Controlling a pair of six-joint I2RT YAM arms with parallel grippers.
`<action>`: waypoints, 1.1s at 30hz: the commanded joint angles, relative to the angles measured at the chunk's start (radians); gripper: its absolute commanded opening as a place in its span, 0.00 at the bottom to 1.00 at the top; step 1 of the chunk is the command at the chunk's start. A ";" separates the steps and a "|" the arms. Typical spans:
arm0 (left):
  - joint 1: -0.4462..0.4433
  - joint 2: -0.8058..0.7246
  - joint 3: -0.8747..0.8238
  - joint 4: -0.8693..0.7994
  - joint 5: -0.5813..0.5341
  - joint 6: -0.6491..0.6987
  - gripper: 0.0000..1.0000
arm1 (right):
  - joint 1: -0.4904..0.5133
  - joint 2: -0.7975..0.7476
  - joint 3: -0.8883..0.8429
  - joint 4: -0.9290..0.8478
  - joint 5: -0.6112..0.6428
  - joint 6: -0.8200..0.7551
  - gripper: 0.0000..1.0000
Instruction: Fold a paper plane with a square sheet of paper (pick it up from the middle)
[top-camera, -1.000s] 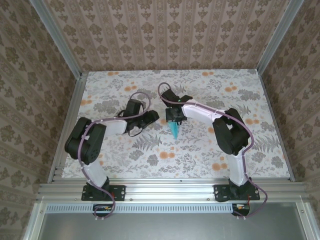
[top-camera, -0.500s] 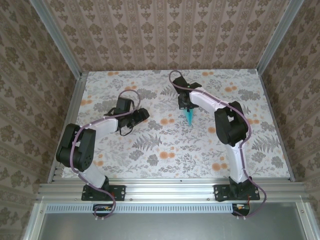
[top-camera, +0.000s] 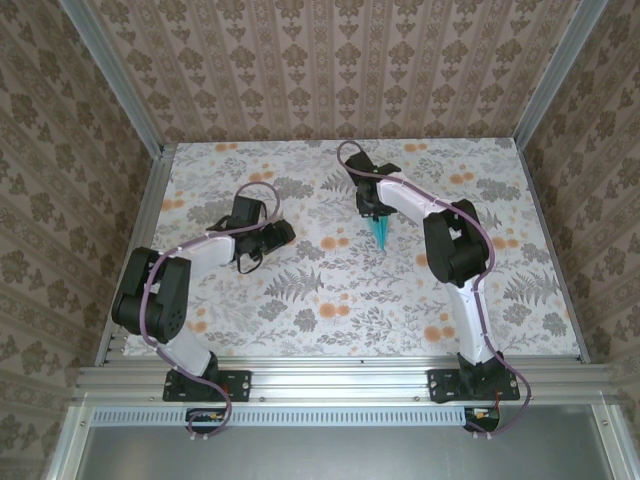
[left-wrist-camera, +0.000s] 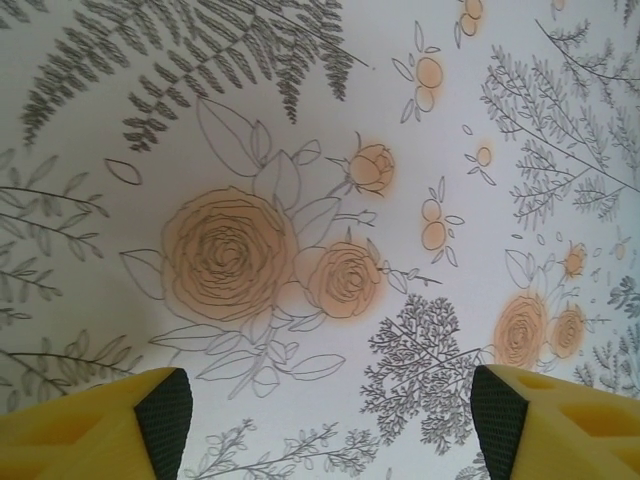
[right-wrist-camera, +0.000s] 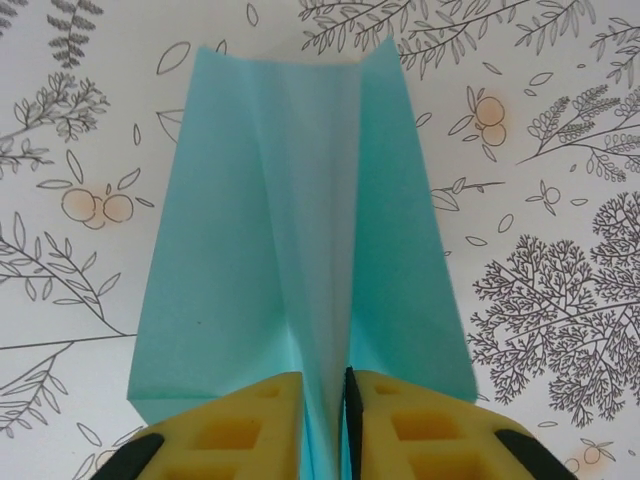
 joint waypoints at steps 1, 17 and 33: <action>0.019 -0.072 0.053 -0.077 -0.051 0.057 0.77 | -0.005 -0.102 0.031 -0.060 0.013 -0.003 0.31; 0.168 -0.456 -0.067 -0.115 -0.669 0.384 1.00 | -0.185 -0.875 -0.837 0.617 0.239 -0.105 1.00; 0.339 -0.390 -0.481 0.695 -0.320 0.741 1.00 | -0.307 -0.853 -1.370 1.428 0.100 -0.371 1.00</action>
